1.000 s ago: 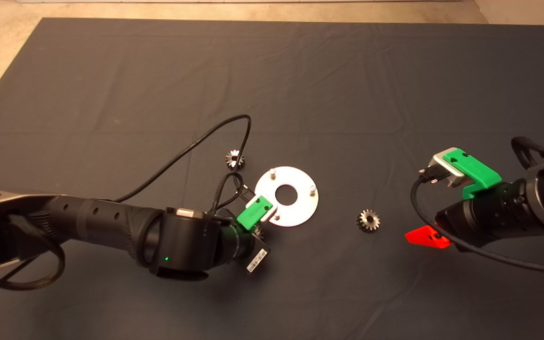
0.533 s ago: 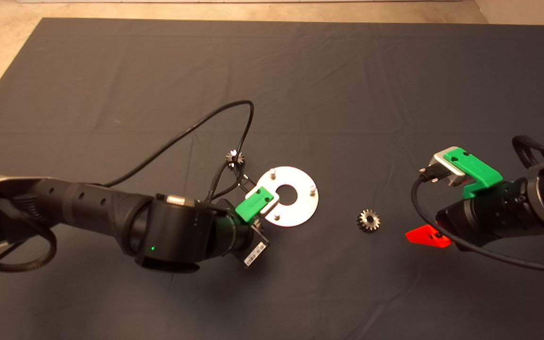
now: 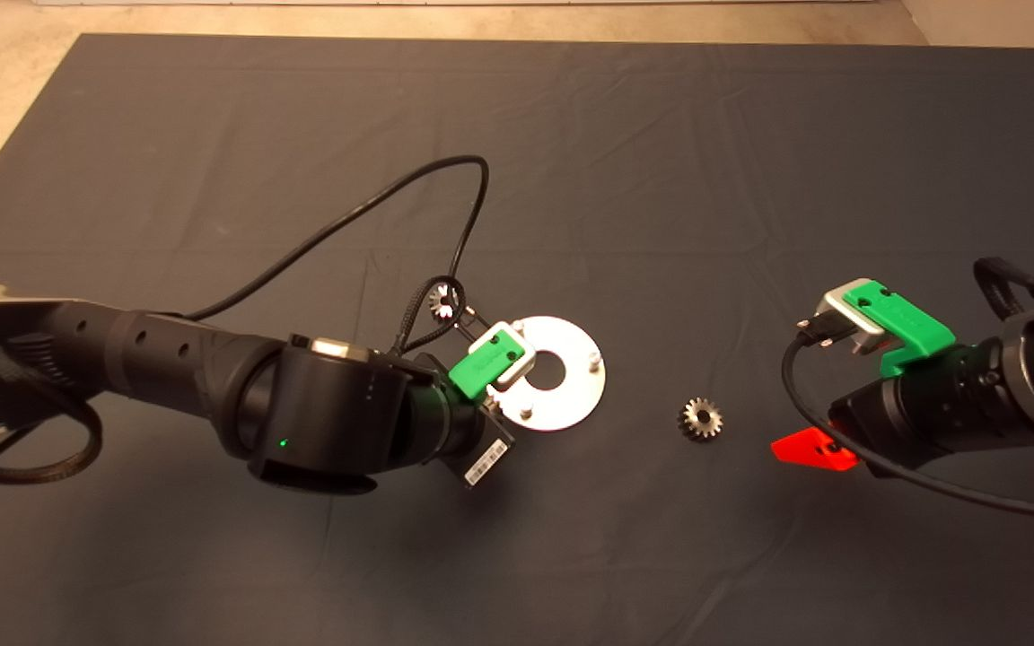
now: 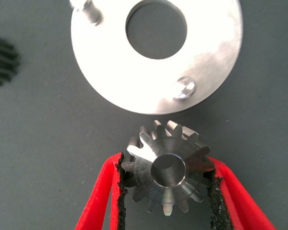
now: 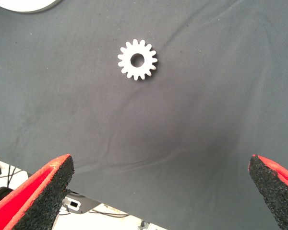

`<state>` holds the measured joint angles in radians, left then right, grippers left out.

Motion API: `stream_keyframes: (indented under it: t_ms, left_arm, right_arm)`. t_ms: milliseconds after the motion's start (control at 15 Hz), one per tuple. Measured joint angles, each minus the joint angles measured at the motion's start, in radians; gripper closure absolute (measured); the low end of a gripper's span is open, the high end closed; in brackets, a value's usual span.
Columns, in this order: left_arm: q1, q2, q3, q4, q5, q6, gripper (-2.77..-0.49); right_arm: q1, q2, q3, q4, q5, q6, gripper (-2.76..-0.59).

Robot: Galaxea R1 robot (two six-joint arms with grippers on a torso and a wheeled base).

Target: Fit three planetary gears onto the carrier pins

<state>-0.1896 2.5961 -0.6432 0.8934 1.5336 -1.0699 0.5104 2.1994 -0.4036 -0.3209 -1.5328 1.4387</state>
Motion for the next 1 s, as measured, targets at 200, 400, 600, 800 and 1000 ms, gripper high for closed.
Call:
stream_keyframes:
  t_ms: [200,400,600,800,1000]
  left_arm:
    - [0.000,0.048,0.000,-0.004,0.000,-0.015,-0.87]
    - [0.000,0.069,-0.001,-0.004,0.000,-0.020,-0.86]
    - [-0.005,0.074,-0.008,-0.005,0.001,-0.023,-0.86]
    - [-0.005,0.080,-0.031,-0.006,0.001,-0.023,-0.86]
    - [-0.005,0.080,-0.064,-0.006,0.001,-0.022,-0.86]
  right_arm:
    - [0.000,0.000,0.000,0.000,0.000,0.000,-2.73]
    - [0.000,0.000,0.000,0.000,-0.001,0.000,-2.73]
    - [0.000,0.000,0.000,0.000,0.000,0.000,-2.73]
    - [0.000,-0.002,0.000,0.000,0.000,0.000,-2.73]
    - [0.000,-0.003,0.000,0.000,-0.001,0.000,-2.73]
